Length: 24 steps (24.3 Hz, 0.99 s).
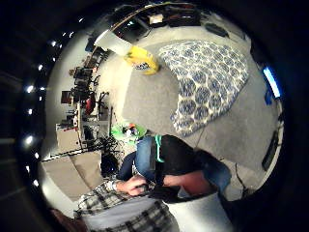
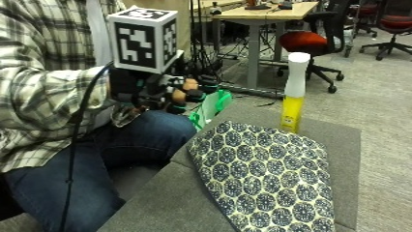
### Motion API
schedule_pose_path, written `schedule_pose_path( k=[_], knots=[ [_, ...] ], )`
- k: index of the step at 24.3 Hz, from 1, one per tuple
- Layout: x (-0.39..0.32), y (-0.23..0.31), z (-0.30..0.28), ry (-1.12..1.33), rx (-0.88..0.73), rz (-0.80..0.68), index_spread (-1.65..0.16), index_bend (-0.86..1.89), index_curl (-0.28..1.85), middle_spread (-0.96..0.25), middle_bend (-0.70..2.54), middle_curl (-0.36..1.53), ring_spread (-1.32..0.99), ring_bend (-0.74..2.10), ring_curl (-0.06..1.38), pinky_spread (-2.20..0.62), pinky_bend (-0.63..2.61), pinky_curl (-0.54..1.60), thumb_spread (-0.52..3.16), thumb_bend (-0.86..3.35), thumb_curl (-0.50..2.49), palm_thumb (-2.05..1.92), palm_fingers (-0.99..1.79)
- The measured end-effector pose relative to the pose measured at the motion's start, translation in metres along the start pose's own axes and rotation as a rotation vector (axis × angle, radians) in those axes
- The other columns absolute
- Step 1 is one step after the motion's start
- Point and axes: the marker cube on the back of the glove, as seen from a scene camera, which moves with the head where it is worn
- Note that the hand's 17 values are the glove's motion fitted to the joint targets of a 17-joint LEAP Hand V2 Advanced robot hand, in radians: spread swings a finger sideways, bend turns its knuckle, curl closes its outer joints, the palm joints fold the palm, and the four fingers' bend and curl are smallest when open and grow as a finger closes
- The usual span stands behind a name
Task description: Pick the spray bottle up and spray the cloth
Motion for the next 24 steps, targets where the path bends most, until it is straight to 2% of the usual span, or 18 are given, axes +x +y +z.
schedule_pose_path(
  k=[6,10,15,24],
  knots=[
    [-0.008,0.084,0.027,-0.066,0.044,0.139,-0.44,0.15,0.27,-0.1,0.17,0.27,0.13,0.24,0.32,0.2,0.53,0.31,1.06,-0.02,0.42,0.4,-0.03],
    [-0.015,0.121,0.04,-0.075,0.075,0.174,-0.44,0.15,0.27,-0.09,0.17,0.27,0.14,0.24,0.31,0.2,0.54,0.31,1.08,-0.02,0.42,0.41,-0.03],
    [-0.017,0.144,0.041,-0.05,0.124,0.203,-0.43,0.17,0.27,-0.08,0.18,0.27,0.15,0.24,0.31,0.21,0.54,0.31,1.1,-0.01,0.42,0.44,-0.01],
    [-0.023,0.156,0.051,-0.022,0.106,0.194,-0.42,0.17,0.28,-0.07,0.18,0.28,0.16,0.23,0.31,0.21,0.53,0.3,1.12,-0.01,0.43,0.48,0.0]
  ],
)
